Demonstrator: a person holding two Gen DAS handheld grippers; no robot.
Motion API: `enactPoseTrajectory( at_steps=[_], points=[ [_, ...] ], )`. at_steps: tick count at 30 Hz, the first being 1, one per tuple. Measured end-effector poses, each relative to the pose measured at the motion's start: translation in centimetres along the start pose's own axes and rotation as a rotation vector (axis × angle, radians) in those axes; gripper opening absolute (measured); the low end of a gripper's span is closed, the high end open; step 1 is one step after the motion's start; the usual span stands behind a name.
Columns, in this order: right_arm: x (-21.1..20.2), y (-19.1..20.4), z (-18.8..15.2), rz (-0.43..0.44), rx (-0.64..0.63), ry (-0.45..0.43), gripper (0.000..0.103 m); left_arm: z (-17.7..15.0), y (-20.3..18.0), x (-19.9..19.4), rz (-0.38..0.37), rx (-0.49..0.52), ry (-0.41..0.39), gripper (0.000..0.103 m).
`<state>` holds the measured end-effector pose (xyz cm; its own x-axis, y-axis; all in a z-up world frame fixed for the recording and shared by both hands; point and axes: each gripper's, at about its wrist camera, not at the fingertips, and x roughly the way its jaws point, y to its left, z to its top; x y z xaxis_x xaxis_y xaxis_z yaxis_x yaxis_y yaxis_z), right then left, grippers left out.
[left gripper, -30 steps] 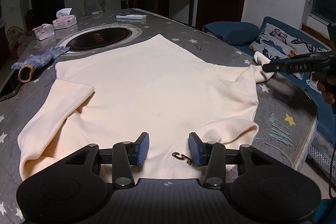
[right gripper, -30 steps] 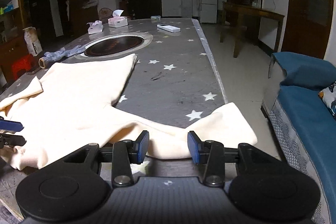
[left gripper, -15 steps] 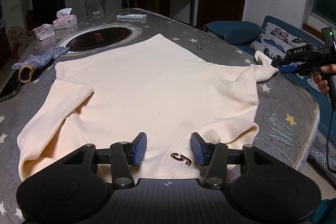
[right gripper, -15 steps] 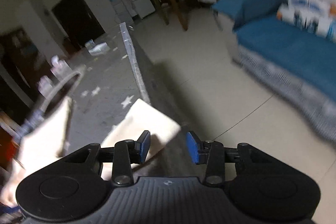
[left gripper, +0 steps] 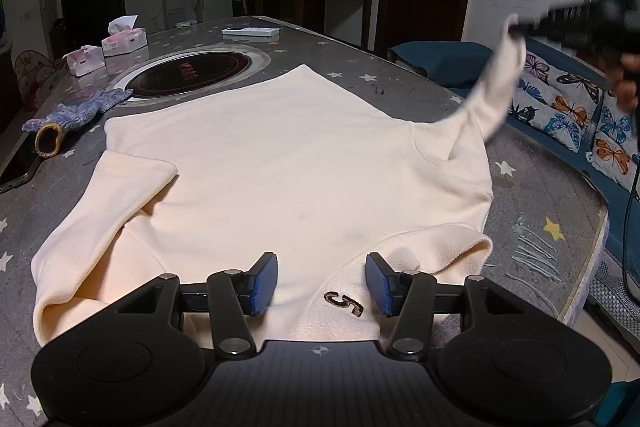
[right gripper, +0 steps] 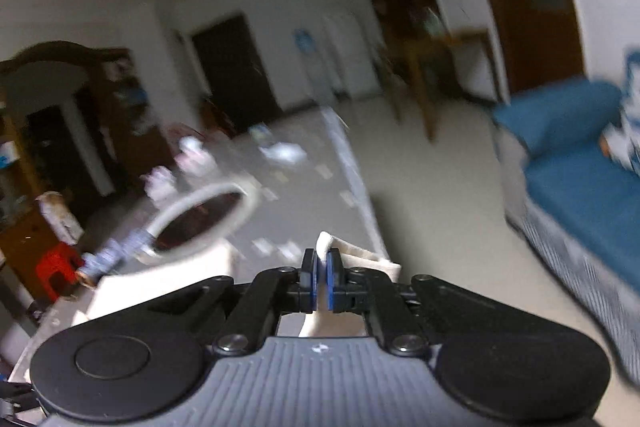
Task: Fold clothes
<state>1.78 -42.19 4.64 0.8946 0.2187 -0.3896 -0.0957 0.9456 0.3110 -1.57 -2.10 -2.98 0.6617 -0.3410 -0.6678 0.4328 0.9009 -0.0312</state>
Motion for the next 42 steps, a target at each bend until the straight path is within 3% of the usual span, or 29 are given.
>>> enactPoseTrajectory(
  at_steps=[2, 5, 11, 13, 16, 25, 29, 33, 36, 42],
  points=[
    [-0.9, 1.0, 0.8, 0.013, -0.033, -0.048, 0.004, -0.1, 0.0, 0.0, -0.001, -0.001, -0.003, 0.053],
    [-1.3, 0.5, 0.6, -0.060, -0.062, -0.054, 0.004, -0.1, 0.0, 0.0, -0.005, 0.000, -0.007, 0.054],
    [1.5, -4.6, -2.6, -0.358, -0.064, 0.104, 0.009, -0.2, 0.1, 0.0, -0.010, 0.007, -0.009, 0.055],
    [1.7, -5.2, -3.4, -0.419, -0.069, 0.138, 0.010, -0.1, 0.1, 0.1, -0.010, 0.010, -0.007, 0.055],
    [1.7, -4.4, -3.8, -0.350, -0.069, 0.153, 0.011, -0.1, 0.0, 0.1, -0.010, 0.015, -0.004, 0.056],
    [3.4, 3.6, -5.9, 0.089, -0.170, 0.316, 0.020, -0.2, 0.1, -0.2, -0.009, 0.017, 0.002, 0.057],
    [3.9, 5.9, -7.6, 0.124, -0.307, 0.417, 0.021, -0.3, 0.4, -0.5, -0.006, 0.020, 0.008, 0.057],
    [3.0, 6.6, -8.5, 0.086, -0.441, 0.484, 0.021, -0.4, 0.7, -0.7, -0.011, 0.018, 0.009, 0.058],
    [1.8, 6.8, -7.9, 0.082, -0.448, 0.463, 0.021, -0.1, 0.8, -0.9, -0.021, 0.014, 0.014, 0.058],
    [2.4, 8.3, -6.3, 0.168, -0.378, 0.392, 0.023, 1.3, 1.8, -2.4, 0.002, 0.001, -0.039, 0.058]
  ],
)
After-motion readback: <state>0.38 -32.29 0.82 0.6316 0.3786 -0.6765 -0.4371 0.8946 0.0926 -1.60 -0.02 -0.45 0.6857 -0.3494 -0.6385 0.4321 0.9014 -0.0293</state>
